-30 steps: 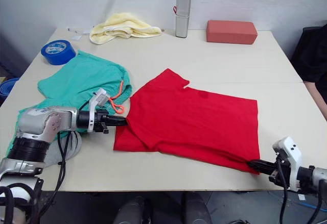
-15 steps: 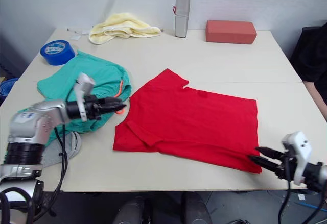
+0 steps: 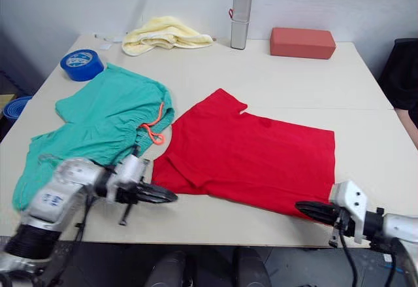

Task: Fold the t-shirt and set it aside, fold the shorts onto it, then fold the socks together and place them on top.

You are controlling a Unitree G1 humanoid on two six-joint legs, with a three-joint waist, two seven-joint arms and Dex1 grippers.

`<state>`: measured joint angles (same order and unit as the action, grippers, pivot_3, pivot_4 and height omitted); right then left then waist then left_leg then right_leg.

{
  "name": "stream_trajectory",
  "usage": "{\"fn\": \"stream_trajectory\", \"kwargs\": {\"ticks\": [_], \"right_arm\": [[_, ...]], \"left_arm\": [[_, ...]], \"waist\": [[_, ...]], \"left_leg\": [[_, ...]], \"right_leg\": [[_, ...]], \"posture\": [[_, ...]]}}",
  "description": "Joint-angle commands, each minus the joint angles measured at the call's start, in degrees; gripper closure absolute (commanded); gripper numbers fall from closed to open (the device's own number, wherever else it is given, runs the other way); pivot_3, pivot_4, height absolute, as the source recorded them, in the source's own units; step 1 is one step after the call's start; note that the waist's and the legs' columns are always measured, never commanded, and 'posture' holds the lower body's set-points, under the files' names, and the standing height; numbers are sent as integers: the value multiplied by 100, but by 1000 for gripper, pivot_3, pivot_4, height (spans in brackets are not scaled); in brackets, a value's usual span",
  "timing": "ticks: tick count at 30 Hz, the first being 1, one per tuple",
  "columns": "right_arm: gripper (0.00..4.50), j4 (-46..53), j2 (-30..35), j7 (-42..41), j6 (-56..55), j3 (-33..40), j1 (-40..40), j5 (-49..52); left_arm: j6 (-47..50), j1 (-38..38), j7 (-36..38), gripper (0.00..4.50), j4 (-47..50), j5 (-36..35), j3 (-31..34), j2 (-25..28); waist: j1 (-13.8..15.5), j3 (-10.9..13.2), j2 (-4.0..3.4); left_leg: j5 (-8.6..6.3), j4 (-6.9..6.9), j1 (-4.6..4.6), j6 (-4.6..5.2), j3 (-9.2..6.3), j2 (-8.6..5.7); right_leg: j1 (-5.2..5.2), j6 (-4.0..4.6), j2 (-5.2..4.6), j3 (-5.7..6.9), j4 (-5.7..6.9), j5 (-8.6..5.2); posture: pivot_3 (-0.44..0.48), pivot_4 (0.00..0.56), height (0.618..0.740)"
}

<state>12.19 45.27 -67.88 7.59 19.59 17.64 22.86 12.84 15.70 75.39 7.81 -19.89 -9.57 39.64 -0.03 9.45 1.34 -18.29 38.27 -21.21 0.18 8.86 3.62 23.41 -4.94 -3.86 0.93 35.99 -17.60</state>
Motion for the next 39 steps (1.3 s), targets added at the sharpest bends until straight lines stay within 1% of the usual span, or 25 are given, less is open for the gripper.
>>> {"fn": "stream_trajectory", "kwargs": {"ticks": [1, 4, 6, 10, 15, 19, 22, 27, 29, 30, 32, 34, 37, 39], "right_arm": [[4488, -199, -21, 3, -452, 11, -70, -99], [4488, -244, -38, 26, -478, -9, -58, -47], [4488, -207, -46, 57, -391, 6, -11, 32], [4488, -103, -57, 145, -288, 54, 111, 102], [4488, -1, -135, 299, -222, 127, 236, 242], [4488, 110, -232, 460, -180, 52, 206, 328], [4488, 418, -394, 797, 71, -229, -74, 343], [4488, 769, -529, 1206, 456, -873, -539, 68], [4488, 793, -669, 1342, 467, -1349, -890, -158], [4488, 785, -741, 1442, 509, -1543, -1034, -269], [4488, 671, -817, 1510, 432, -1871, -1243, -527], [4488, 463, -863, 1520, 241, -2140, -1387, -780], [4488, 148, -960, 1603, 82, -2304, -1509, -943], [4488, -82, -939, 1582, -97, -2330, -1537, -1054]], "left_arm": [[-448, 251, -284, 4500, -289, 483, -219, -178], [-612, 487, -577, 4500, -650, 717, -337, -477], [-442, 662, -801, 4500, -803, 760, -324, -668], [-709, 900, -988, 4500, -1218, 1082, -439, -824], [-413, 1175, -1635, 4500, -1518, 965, -105, -1250], [-431, 1243, -1974, 4500, -1708, 1132, 15, -1306], [-403, 1340, -2217, 4500, -1825, 1123, 152, -1358], [-234, 1198, -1553, 4500, -1140, 349, 214, -1399], [114, 989, -1317, 4500, -636, 193, 9, -1256], [180, 886, -1247, 4500, -497, 244, -110, -1175], [15, 718, -1313, 4500, -452, 525, -272, -1097], [53, 622, -1589, 4500, -436, 661, -276, -1150], [86, 558, -1943, 4500, -586, 918, -244, -1150], [25, 504, -2092, 4500, -770, 1080, -173, -1045]], "waist": [[-8, 0, 0], [-9, -1, -2], [-7, -1, -2], [-12, -2, -3], [-6, -2, -3], [-15, -2, -3], [-27, -2, -4], [-13, -2, -3], [-14, -3, -4], [-15, -3, -5], [-28, -4, -9], [-24, -5, -11], [-2, -4, -10], [-10, -4, -10]], "left_leg": [[0, 1, 0, 0, 4, 1], [0, -1, 5, 0, 3, 10], [0, 0, 5, 0, 3, 11], [0, -1, 5, 0, 3, 11], [0, 2, 5, 0, 3, 13], [0, 1, 6, 0, 2, 14], [3, 1, 7, -4, 2, 17], [4, 2, 2, -6, 4, 18], [4, 1, 2, -6, 3, 17], [4, 3, 2, -7, 5, 18], [5, 2, 5, -8, 6, 17], [5, 3, 7, -8, 9, 15], [5, 8, 2, -6, 6, 15], [4, 9, 3, -3, 7, 13]], "right_leg": [[2, -4, 2, -2, 0, 2], [1, -5, 2, -12, 2, 3], [1, -5, 2, -12, 4, 3], [1, -5, 3, -12, 5, 3], [1, -5, 3, -9, 8, 3], [2, -7, 3, -10, 10, 4], [3, -7, 7, -9, 13, 4], [10, -6, 2, -3, 21, 3], [10, -4, 0, -4, 22, 2], [10, -4, 1, -4, 21, 2], [10, -4, 4, -5, 21, 2], [11, -3, 6, -4, 22, 2], [10, -3, 6, -3, 21, 2], [10, -3, 2, -3, 21, 2]], "posture": [[0, 150, 740], [0, 150, 740], [0, 150, 740], [0, 150, 740], [0, 150, 740], [0, 150, 740], [0, 150, 740], [0, 150, 740], [0, 150, 740], [0, 150, 740], [0, 150, 740], [0, 150, 740], [0, 150, 740], [0, 150, 740]]}}
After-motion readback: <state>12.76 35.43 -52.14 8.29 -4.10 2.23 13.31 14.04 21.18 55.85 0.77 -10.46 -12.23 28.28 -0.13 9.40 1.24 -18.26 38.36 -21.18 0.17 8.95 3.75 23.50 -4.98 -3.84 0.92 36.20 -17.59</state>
